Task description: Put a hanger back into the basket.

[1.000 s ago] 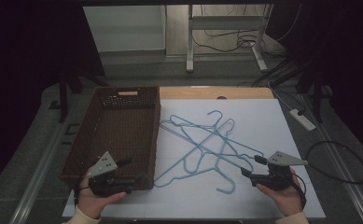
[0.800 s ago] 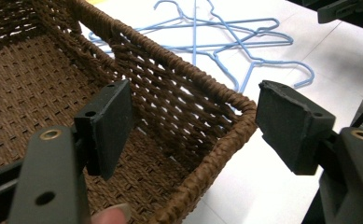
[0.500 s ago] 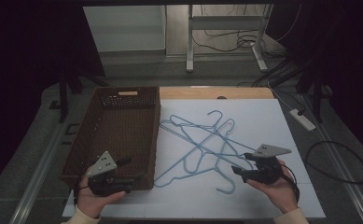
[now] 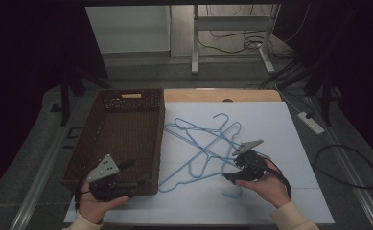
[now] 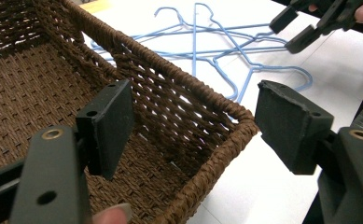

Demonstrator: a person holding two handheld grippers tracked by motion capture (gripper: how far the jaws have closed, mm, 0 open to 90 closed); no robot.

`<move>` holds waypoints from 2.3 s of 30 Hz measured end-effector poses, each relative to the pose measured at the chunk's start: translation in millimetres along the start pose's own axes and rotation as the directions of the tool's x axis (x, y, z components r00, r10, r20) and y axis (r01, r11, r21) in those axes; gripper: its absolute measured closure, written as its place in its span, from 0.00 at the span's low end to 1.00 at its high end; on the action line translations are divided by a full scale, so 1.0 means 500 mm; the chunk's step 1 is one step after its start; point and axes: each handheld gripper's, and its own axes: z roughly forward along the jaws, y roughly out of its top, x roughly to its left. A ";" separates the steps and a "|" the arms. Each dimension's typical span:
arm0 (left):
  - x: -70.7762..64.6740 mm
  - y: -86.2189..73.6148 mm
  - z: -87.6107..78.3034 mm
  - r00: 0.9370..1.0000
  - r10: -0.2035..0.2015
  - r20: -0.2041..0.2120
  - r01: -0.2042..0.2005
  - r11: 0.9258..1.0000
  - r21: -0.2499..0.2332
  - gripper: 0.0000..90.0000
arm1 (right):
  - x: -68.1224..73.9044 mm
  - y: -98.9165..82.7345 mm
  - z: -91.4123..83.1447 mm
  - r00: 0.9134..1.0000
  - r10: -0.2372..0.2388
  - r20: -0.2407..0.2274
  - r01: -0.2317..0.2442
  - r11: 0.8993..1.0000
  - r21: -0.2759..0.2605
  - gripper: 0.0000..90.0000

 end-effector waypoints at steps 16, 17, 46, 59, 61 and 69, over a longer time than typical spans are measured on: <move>-0.004 0.001 0.005 1.000 0.007 0.007 -0.007 1.000 0.004 0.31 | 0.004 -0.003 0.062 1.000 0.009 0.024 -0.013 0.983 0.184 0.55; -0.006 0.001 0.005 1.000 0.009 0.007 -0.009 1.000 0.004 0.32 | 0.005 -0.007 0.068 0.999 0.005 0.034 -0.012 0.980 0.201 0.57; -0.008 0.006 -0.005 1.000 0.015 0.001 -0.015 1.000 -0.007 0.31 | 0.011 0.001 0.072 0.996 0.071 0.052 -0.083 0.961 0.264 0.95; -0.015 0.013 -0.009 1.000 0.027 0.000 -0.027 1.000 -0.013 0.31 | 0.004 0.009 0.037 0.996 0.066 0.052 -0.075 0.974 0.214 0.95; -0.016 0.015 -0.009 1.000 0.029 0.002 -0.029 0.999 -0.014 0.32 | 0.005 0.010 0.035 0.997 0.063 0.052 -0.073 0.974 0.214 0.95; -0.027 0.028 -0.010 0.999 0.034 0.006 -0.034 0.999 -0.016 0.32 | 0.007 0.012 0.030 0.997 0.056 0.050 -0.066 0.974 0.216 0.96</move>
